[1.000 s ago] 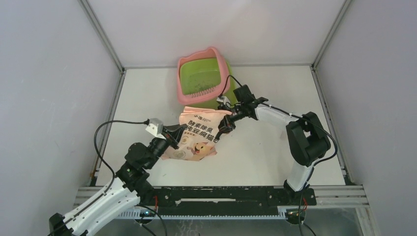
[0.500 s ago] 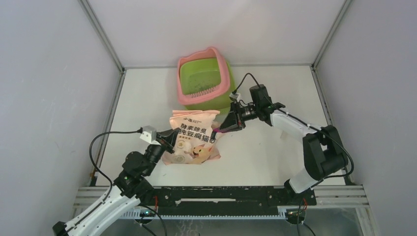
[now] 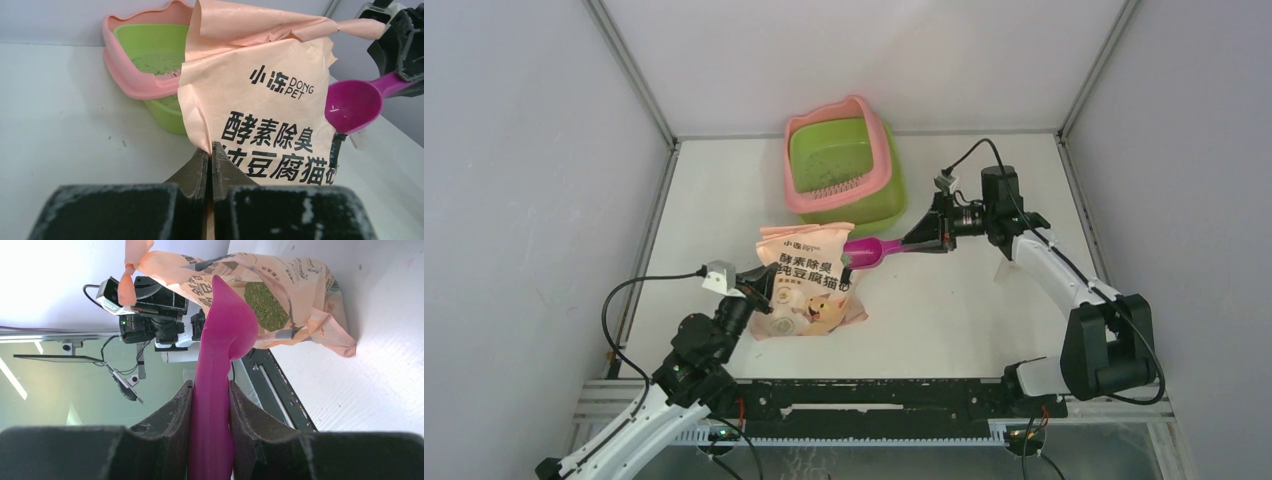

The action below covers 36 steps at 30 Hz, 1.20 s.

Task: Fill the litter box with clean litter
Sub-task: 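Scoop the cat litter from the cat litter bag.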

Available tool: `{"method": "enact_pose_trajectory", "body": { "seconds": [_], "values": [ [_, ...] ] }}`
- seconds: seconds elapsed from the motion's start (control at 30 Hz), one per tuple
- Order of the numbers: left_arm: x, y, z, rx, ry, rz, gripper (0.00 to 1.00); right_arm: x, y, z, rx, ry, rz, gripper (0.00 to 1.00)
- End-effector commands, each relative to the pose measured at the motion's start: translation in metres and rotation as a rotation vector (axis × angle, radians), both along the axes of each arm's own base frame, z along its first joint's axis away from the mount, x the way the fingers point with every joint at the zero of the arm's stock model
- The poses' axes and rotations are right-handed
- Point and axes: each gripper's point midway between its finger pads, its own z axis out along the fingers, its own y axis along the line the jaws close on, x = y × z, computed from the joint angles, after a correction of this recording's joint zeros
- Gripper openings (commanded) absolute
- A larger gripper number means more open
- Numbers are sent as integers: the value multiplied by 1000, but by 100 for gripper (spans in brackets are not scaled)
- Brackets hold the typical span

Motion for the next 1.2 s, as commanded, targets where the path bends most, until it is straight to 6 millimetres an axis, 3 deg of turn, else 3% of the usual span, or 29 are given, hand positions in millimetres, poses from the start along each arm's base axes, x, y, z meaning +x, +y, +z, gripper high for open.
{"method": "enact_pose_trajectory", "body": {
  "seconds": [0.0, 0.2, 0.77, 0.93, 1.17],
  "values": [
    [0, 11, 41, -96, -108, 50, 0, -7, -9, 3, 15, -23, -5, 0],
    [-1, 16, 43, -104, -115, 67, 0, -3, -20, -1, 11, -13, -56, 0],
    [-3, 21, 39, -106, -115, 79, 0, 5, -26, 24, 96, -30, -74, 0],
    [-3, 21, 45, -117, -129, 78, 0, 11, -26, 31, 119, -38, -79, 0],
    [2, 14, 67, -105, -166, 68, 0, 20, -27, 31, 129, -24, -97, 0]
  ]
}}
